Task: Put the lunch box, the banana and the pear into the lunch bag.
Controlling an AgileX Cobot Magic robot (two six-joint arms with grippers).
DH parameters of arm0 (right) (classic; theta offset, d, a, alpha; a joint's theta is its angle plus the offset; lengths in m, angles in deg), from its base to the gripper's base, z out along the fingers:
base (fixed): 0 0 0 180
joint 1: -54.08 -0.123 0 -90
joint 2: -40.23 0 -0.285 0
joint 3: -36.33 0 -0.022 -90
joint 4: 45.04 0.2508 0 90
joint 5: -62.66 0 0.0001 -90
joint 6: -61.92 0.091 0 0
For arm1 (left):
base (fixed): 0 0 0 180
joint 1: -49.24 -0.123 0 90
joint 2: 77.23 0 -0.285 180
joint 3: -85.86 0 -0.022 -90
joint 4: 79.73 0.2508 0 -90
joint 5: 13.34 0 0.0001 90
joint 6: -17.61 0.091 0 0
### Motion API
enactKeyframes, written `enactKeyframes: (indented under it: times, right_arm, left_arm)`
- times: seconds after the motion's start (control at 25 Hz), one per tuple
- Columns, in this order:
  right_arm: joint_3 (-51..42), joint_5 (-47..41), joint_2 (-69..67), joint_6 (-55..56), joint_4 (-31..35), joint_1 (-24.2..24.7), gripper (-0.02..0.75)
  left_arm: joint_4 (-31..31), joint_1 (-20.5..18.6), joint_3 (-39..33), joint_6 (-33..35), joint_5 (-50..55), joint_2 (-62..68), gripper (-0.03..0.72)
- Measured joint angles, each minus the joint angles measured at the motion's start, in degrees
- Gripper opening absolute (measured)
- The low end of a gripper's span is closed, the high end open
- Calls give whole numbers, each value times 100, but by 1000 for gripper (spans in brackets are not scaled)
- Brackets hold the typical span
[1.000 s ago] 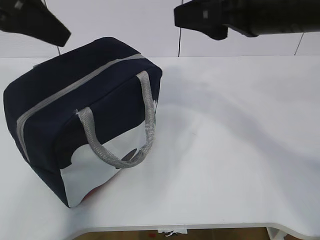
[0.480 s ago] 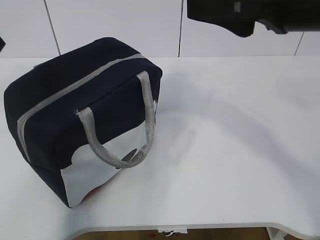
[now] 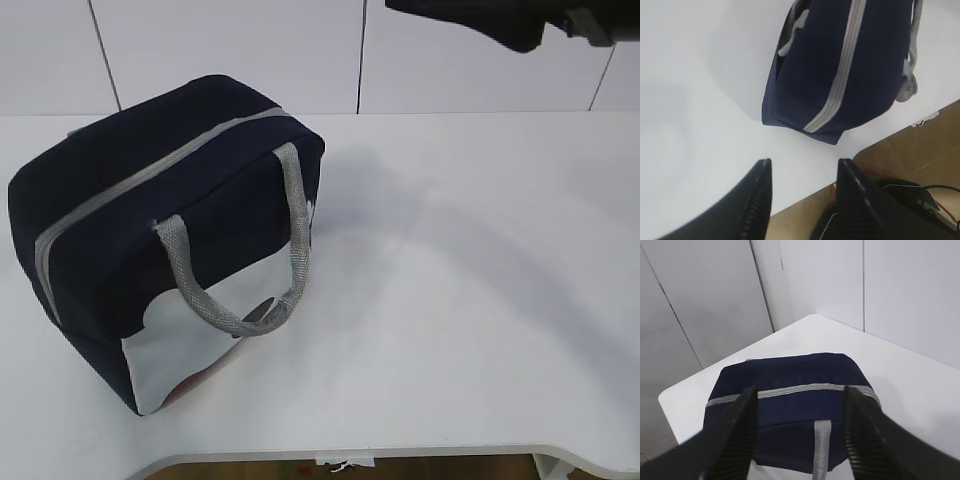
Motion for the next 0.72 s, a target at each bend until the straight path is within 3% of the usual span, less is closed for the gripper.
enactKeyframes:
  times: [0.72]
  right_arm:
    - [-420,99,377,40,0,0,412]
  left_arm:
    - [136,0,-2546,-144,-428,-3550,274]
